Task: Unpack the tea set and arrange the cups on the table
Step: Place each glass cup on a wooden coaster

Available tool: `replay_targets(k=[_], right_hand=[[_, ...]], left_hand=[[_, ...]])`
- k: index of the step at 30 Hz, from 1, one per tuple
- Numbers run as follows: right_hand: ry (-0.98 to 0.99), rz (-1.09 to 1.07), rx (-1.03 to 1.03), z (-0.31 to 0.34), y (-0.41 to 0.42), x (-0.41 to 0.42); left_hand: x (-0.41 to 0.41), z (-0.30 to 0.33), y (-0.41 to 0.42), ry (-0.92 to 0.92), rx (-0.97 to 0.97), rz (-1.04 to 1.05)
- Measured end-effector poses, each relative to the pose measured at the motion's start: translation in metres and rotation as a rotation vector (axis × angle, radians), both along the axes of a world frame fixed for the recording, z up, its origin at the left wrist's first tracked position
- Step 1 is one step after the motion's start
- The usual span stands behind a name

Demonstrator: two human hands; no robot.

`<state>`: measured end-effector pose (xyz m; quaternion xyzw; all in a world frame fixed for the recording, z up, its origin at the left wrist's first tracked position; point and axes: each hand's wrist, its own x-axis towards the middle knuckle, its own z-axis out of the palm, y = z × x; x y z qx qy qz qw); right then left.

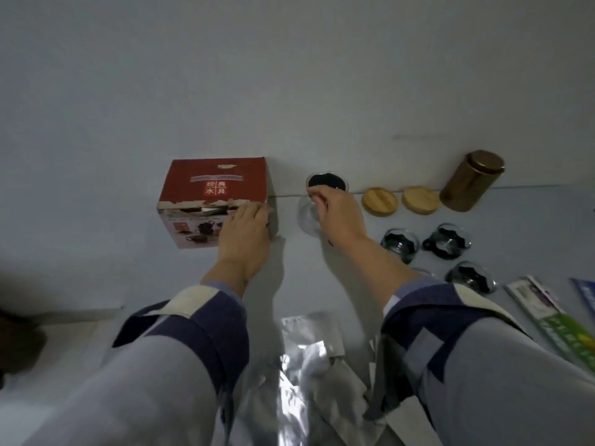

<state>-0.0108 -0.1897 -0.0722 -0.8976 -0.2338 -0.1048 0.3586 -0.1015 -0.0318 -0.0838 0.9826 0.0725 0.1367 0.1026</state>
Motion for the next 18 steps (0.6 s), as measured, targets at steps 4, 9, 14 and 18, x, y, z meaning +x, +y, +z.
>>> replay_targets(k=[4,9,14,18], right_hand=[[0.123,-0.081,0.017,-0.007,-0.071,0.011],[0.267,-0.126,-0.010,-0.024,-0.139,0.025],[0.360,-0.141,-0.052,-0.030,-0.176,0.059],[0.461,-0.208,-0.041,-0.038,-0.183,0.093]], left_hand=[[0.006,-0.025,-0.076,0.133,-0.134,-0.089],[0.014,-0.053,-0.146,0.367,-0.242,-0.111],[0.031,-0.081,-0.182,0.413,-0.314,-0.061],[0.047,-0.104,-0.197,0.372,-0.232,-0.019]])
